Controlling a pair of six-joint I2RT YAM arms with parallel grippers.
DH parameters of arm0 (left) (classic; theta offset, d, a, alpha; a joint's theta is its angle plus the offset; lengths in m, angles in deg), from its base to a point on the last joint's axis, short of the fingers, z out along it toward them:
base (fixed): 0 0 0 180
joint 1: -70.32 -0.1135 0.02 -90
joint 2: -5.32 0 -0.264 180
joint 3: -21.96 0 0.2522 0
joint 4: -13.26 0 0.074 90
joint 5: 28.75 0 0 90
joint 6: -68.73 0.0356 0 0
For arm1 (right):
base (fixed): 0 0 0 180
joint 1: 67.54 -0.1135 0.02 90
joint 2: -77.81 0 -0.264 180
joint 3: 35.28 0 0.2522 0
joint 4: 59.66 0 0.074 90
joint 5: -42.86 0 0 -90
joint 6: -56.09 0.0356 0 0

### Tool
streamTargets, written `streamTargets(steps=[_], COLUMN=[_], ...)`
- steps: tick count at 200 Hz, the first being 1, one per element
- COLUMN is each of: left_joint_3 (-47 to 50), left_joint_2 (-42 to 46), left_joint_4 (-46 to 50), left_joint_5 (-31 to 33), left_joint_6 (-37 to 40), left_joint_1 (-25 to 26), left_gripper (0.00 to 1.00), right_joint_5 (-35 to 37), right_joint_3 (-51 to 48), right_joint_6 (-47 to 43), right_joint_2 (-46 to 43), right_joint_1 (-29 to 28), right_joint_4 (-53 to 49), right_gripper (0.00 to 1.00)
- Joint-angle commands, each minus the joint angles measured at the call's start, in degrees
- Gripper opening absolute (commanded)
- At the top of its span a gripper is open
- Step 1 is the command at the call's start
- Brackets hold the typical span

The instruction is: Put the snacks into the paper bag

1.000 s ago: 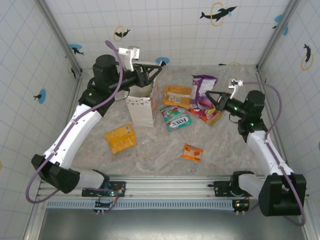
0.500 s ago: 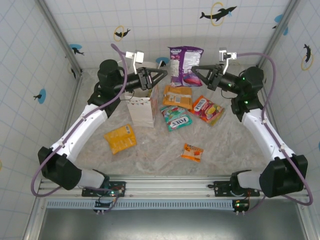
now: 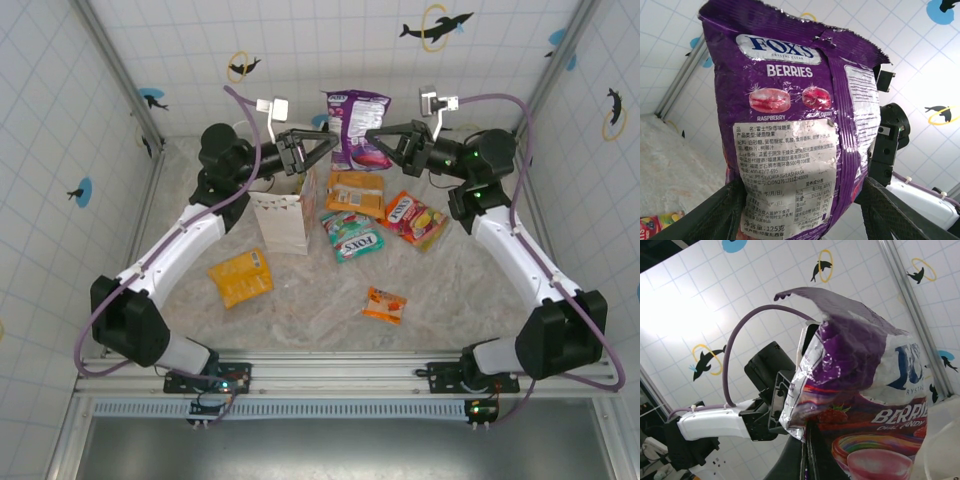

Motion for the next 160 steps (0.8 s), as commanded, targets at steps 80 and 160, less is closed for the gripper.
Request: streamTargets(steps=[80,160], left_joint_3=[4.0,5.0], left_joint_2=[-1.9,-2.1], left_joint_4=[-20.7,-31.7], left_joint_5=[-5.6,-6.8], left_joint_6=[-9.7,-14.4], left_joint_1=[-2.0,-1.5], left_gripper=[0.75,0.49], right_joint_5=[-1.0,3.7], right_joint_3=[1.7,0.5], right_joint_6=[1.5,-1.0], right_joint_2=[0.0,2.4], right_joint_1=[-0.2,1.3], right_joint_4=[4.6,-1.3], right_gripper=[0.00,0.00])
